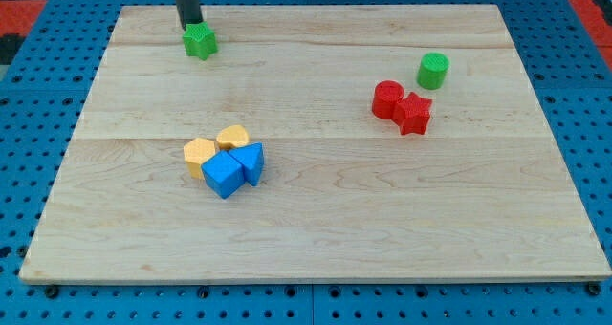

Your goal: Slide the green star to the left

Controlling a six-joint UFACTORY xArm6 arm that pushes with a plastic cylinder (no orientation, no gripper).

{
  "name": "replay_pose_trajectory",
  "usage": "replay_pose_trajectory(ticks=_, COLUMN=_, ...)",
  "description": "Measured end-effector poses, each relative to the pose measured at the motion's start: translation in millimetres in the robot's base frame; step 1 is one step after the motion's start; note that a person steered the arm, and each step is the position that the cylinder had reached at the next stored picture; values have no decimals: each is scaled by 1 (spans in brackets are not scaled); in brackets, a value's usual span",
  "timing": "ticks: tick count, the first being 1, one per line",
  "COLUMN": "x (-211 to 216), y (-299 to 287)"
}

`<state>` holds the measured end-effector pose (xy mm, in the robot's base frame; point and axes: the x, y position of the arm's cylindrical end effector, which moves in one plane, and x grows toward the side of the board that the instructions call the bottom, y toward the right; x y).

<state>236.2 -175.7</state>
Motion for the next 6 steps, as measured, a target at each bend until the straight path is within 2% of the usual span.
replay_pose_trajectory(ticks=2, x=-2, y=-8)
replay_pose_trajectory(ticks=4, x=-16, y=115)
replay_pose_trajectory(ticks=5, x=31, y=85)
replay_pose_trajectory(ticks=6, x=31, y=12)
